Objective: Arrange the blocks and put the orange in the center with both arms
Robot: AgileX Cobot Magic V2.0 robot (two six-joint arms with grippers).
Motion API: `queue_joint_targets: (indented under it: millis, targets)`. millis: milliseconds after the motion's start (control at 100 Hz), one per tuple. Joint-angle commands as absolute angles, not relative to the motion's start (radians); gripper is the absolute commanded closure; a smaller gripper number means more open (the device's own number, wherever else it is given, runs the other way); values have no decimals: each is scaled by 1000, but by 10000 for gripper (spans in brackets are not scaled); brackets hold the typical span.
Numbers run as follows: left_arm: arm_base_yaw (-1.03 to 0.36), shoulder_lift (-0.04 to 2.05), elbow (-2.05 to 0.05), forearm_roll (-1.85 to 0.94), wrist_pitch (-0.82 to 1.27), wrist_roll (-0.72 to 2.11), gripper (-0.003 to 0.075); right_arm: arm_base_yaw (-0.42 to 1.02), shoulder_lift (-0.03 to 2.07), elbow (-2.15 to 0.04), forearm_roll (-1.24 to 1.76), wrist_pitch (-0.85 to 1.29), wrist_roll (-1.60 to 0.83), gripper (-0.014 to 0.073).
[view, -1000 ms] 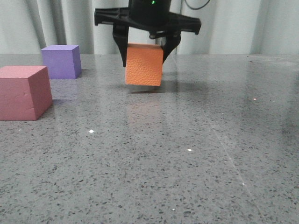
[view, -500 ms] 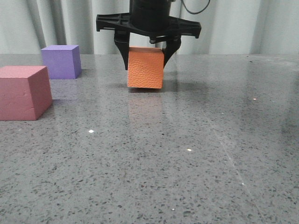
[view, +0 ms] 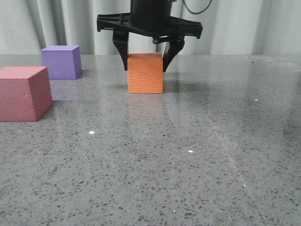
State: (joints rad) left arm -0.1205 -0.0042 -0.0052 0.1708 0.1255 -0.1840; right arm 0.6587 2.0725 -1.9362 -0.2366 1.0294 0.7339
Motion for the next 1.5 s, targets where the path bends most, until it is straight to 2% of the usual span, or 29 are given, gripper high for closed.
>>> queue_joint_targets:
  millis: [0, 270, 600, 900, 1110, 1490]
  targets:
    - [-118, -37, 49, 167, 36, -185, 739, 656, 2012, -1971, -254, 1003, 737, 60]
    - [-118, -37, 49, 167, 36, -185, 739, 656, 1980, -2003, -277, 1017, 736, 60]
    - [-118, -37, 49, 167, 36, -185, 739, 656, 1922, -2173, -409, 1141, 692, 60]
    - [-118, -37, 49, 167, 36, -185, 739, 654, 1801, -2137, -539, 1110, 596, 64]
    - [-118, -37, 49, 167, 36, -185, 739, 620, 1661, -1935, -613, 1075, 594, 64]
    - [-118, -37, 49, 167, 36, -185, 739, 411, 1220, -1283, -613, 876, 594, 64]
